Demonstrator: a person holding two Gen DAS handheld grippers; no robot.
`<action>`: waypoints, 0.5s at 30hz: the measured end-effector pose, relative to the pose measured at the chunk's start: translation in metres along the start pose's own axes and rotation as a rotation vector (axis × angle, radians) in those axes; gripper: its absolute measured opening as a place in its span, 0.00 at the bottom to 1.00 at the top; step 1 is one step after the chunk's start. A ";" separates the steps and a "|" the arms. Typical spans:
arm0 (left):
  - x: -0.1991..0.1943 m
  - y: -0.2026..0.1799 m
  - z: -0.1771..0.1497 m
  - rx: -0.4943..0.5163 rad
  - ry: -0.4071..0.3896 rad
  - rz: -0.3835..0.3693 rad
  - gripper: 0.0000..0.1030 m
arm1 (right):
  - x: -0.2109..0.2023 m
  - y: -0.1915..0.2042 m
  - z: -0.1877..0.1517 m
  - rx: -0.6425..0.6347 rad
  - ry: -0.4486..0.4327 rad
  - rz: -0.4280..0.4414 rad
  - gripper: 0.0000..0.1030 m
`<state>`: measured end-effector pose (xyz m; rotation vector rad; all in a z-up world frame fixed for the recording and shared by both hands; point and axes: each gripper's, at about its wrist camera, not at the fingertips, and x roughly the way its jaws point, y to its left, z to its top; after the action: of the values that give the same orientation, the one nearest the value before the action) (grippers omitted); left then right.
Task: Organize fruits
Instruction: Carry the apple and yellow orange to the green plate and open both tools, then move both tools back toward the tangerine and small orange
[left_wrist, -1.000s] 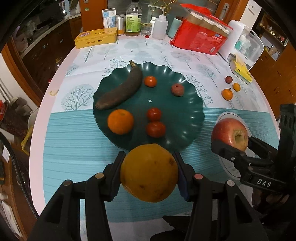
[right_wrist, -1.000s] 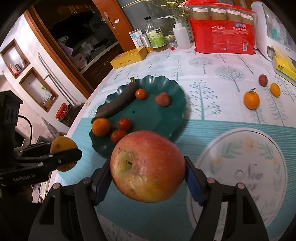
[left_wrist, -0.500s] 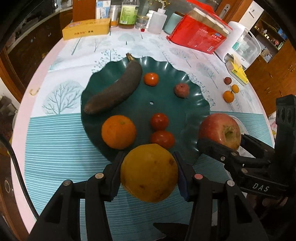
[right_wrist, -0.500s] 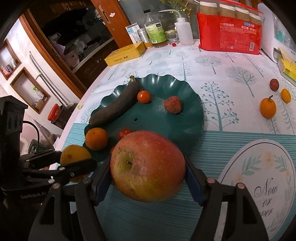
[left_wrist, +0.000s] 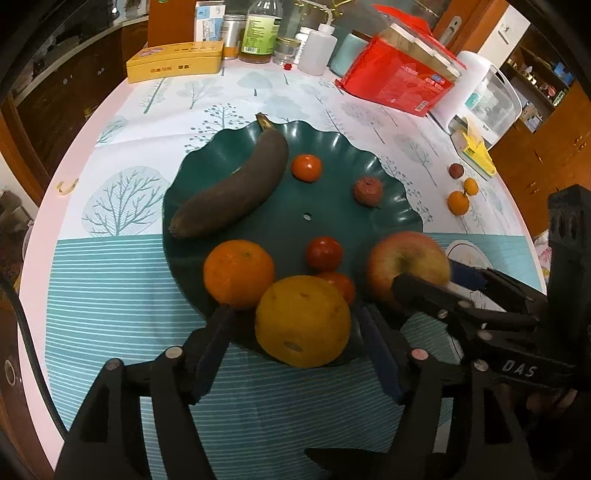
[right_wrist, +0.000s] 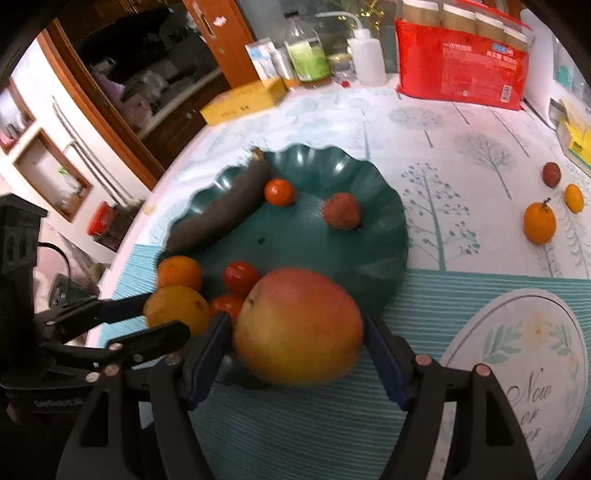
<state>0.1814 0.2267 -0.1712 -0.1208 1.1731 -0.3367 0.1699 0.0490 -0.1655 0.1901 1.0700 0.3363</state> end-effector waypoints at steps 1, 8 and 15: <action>-0.001 0.001 0.000 -0.007 -0.002 0.001 0.69 | -0.003 0.000 0.000 -0.002 -0.013 -0.004 0.72; -0.016 -0.004 -0.004 -0.004 -0.029 -0.001 0.70 | -0.022 -0.002 -0.001 0.018 -0.062 -0.012 0.72; -0.027 -0.023 -0.016 0.036 -0.032 -0.012 0.71 | -0.039 -0.005 -0.020 0.039 -0.073 -0.025 0.72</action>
<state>0.1534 0.2152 -0.1475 -0.1012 1.1348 -0.3651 0.1360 0.0304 -0.1437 0.2223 1.0066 0.2842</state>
